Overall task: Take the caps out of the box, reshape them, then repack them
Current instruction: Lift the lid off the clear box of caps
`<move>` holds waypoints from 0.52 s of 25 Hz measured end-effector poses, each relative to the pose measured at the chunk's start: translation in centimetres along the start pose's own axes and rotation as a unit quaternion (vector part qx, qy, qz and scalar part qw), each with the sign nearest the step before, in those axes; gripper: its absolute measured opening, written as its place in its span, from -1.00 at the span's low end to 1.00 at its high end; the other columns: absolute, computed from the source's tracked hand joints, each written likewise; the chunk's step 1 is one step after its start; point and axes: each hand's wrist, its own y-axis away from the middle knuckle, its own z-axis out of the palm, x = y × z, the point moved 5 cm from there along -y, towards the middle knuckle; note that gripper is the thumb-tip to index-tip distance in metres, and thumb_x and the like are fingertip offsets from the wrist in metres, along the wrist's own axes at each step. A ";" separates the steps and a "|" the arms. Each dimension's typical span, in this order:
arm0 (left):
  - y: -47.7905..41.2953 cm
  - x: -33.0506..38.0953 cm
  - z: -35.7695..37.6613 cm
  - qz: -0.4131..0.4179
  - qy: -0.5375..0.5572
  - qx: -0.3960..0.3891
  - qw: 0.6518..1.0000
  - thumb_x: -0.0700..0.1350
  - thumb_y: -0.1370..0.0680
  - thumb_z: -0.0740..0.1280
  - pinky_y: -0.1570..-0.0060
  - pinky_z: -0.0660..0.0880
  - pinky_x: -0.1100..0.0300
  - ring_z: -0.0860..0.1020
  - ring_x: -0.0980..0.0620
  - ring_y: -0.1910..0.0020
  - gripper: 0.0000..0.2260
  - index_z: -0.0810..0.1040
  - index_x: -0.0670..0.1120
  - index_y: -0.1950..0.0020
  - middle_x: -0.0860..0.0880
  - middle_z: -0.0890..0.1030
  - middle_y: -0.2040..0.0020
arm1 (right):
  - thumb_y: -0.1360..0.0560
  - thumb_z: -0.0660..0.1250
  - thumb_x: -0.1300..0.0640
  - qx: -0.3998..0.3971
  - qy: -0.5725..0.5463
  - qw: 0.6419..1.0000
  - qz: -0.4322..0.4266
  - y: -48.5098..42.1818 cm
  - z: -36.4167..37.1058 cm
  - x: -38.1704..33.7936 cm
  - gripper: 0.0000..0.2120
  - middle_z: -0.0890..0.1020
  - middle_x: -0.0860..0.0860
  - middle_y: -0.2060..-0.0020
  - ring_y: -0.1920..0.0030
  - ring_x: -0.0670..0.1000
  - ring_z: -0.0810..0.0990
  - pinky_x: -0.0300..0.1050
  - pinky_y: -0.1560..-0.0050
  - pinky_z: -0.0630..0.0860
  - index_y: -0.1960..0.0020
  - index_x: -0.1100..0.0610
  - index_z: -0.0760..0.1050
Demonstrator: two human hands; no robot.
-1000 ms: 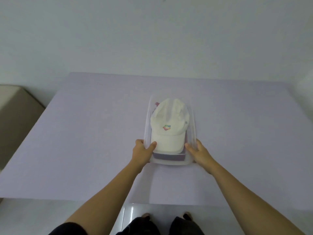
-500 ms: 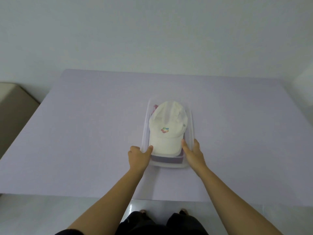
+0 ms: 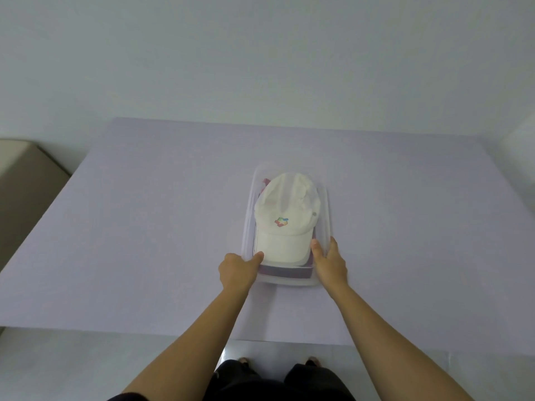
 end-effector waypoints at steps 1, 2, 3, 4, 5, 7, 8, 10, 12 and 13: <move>-0.1 0.1 -0.1 -0.008 0.000 -0.007 1.000 0.03 -0.47 0.40 0.48 0.15 0.25 0.21 0.07 0.47 -0.53 0.17 -0.13 0.40 -0.02 0.22 0.43 | -0.58 0.07 -0.17 0.001 -0.001 1.000 0.001 0.0 0.0 0.0 -0.37 0.27 0.12 -0.47 -0.43 0.19 0.29 0.05 -0.38 0.27 -0.53 0.10 -0.01; -0.1 0.2 -0.2 -0.016 0.000 -0.014 1.000 0.02 -0.48 0.39 0.47 0.17 0.25 0.22 0.07 0.46 -0.55 0.20 -0.14 0.39 -0.02 0.23 0.42 | -0.58 0.07 -0.16 0.003 -0.002 1.000 0.001 0.1 0.0 -0.1 -0.37 0.27 0.13 -0.47 -0.43 0.19 0.29 0.05 -0.38 0.27 -0.53 0.10 -0.01; -0.3 0.2 -0.3 -0.024 -0.001 -0.019 1.000 0.02 -0.48 0.38 0.46 0.19 0.24 0.24 0.06 0.45 -0.57 0.23 -0.15 0.37 -0.03 0.25 0.40 | -0.59 0.06 -0.16 0.004 -0.003 1.000 0.001 0.1 0.0 -0.1 -0.37 0.27 0.13 -0.47 -0.43 0.19 0.29 0.05 -0.37 0.27 -0.53 0.10 -0.02; -0.3 0.2 -0.3 -0.029 -0.003 -0.022 0.999 0.02 -0.48 0.38 0.46 0.21 0.24 0.25 0.06 0.44 -0.59 0.26 -0.16 0.36 -0.03 0.26 0.39 | -0.59 0.06 -0.16 0.004 -0.002 1.000 0.000 0.1 0.0 -0.2 -0.37 0.27 0.13 -0.47 -0.43 0.19 0.30 0.04 -0.37 0.28 -0.54 0.10 -0.02; -0.4 0.2 -0.3 -0.031 -0.005 -0.024 0.999 0.02 -0.49 0.37 0.46 0.22 0.23 0.26 0.06 0.43 -0.60 0.27 -0.16 0.34 -0.04 0.28 0.39 | -0.59 0.06 -0.15 0.005 -0.002 1.000 -0.001 0.2 0.0 -0.2 -0.37 0.27 0.13 -0.47 -0.43 0.19 0.30 0.04 -0.37 0.28 -0.54 0.10 -0.03; -0.3 0.3 -0.4 -0.029 -0.004 -0.024 0.999 0.02 -0.50 0.36 0.47 0.22 0.23 0.25 0.06 0.44 -0.61 0.27 -0.17 0.32 -0.04 0.28 0.39 | -0.59 0.05 -0.15 0.008 -0.008 1.000 -0.001 0.3 0.0 -0.4 -0.38 0.27 0.13 -0.47 -0.43 0.19 0.30 0.04 -0.37 0.28 -0.54 0.09 -0.03; -0.2 0.5 -0.4 -0.023 -0.002 -0.021 1.000 0.03 -0.50 0.36 0.48 0.21 0.23 0.25 0.06 0.45 -0.63 0.29 -0.18 0.29 -0.04 0.27 0.39 | -0.59 0.05 -0.15 0.009 -0.016 1.000 0.001 0.3 0.0 -0.4 -0.38 0.28 0.12 -0.47 -0.43 0.19 0.30 0.04 -0.37 0.28 -0.54 0.09 -0.03; 0.0 1.0 -0.7 -0.002 0.001 -0.016 1.000 0.03 -0.51 0.35 0.46 0.23 0.23 0.28 0.05 0.42 -0.69 0.39 -0.21 0.12 -0.04 0.30 0.35 | -0.59 0.05 -0.15 0.010 -0.034 0.999 0.002 0.2 -0.1 -0.5 -0.39 0.28 0.12 -0.47 -0.42 0.18 0.31 0.05 -0.37 0.27 -0.54 0.08 -0.02; 0.4 1.3 -0.8 0.003 0.010 -0.023 1.000 0.03 -0.52 0.33 0.33 0.37 0.18 0.43 -0.02 0.25 -0.57 0.37 -0.27 -0.18 -0.10 0.42 0.16 | -0.59 0.05 -0.16 0.008 -0.045 0.999 0.004 0.0 -0.1 -0.3 -0.39 0.28 0.11 -0.47 -0.43 0.18 0.30 0.06 -0.38 0.27 -0.53 0.06 -0.01; 0.6 1.2 -0.7 0.002 0.003 -0.028 1.000 0.04 -0.52 0.32 0.21 0.44 0.13 0.48 -0.09 0.11 -0.52 0.31 -0.27 -0.25 -0.14 0.45 0.01 | -0.59 0.05 -0.16 0.005 -0.051 0.999 0.005 0.1 -0.1 -0.2 -0.40 0.28 0.10 -0.47 -0.43 0.17 0.30 0.06 -0.39 0.26 -0.53 0.05 0.00</move>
